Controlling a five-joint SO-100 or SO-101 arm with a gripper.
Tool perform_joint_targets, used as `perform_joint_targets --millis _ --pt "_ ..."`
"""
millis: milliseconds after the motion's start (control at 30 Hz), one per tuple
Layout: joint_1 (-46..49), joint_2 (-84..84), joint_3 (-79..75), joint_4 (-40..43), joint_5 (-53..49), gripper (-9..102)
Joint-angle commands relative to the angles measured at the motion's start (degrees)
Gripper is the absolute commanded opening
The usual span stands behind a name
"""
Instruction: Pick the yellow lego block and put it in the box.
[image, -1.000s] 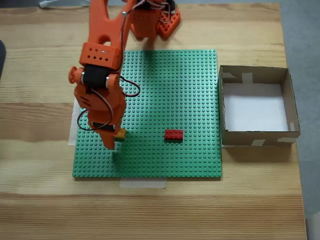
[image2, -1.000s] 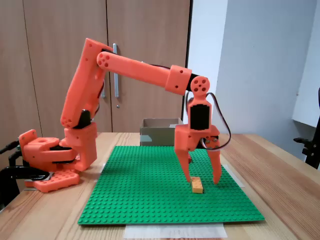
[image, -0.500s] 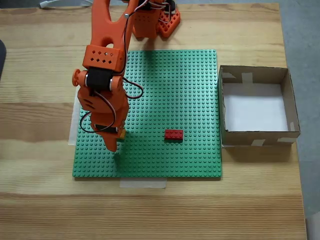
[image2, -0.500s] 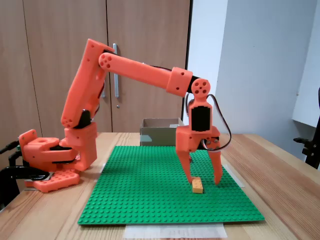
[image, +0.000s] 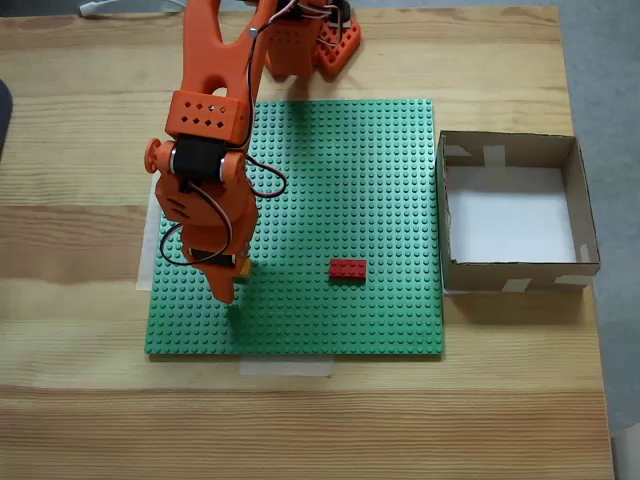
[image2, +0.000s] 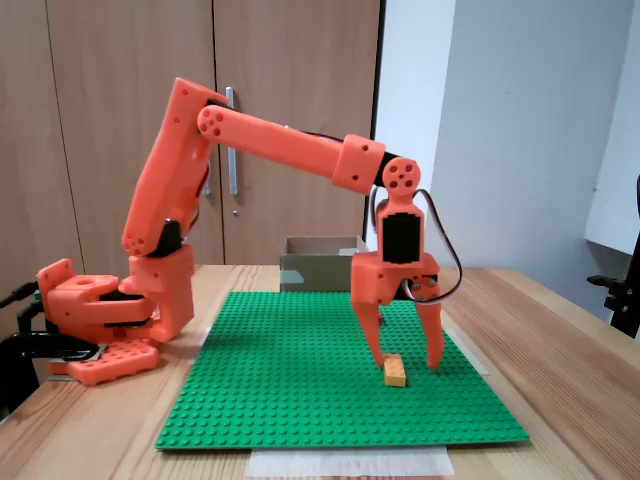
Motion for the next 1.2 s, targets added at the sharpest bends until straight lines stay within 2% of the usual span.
perform_joint_targets --millis 0,267,533,1167 --pt "-0.26 0.35 0.26 -0.7 -0.26 25" --pt "0.0 0.09 0.62 -1.14 0.09 25" --pt "0.09 -0.18 0.97 -1.05 -1.14 13" --pt "0.26 -0.18 0.79 -0.88 -2.02 3"
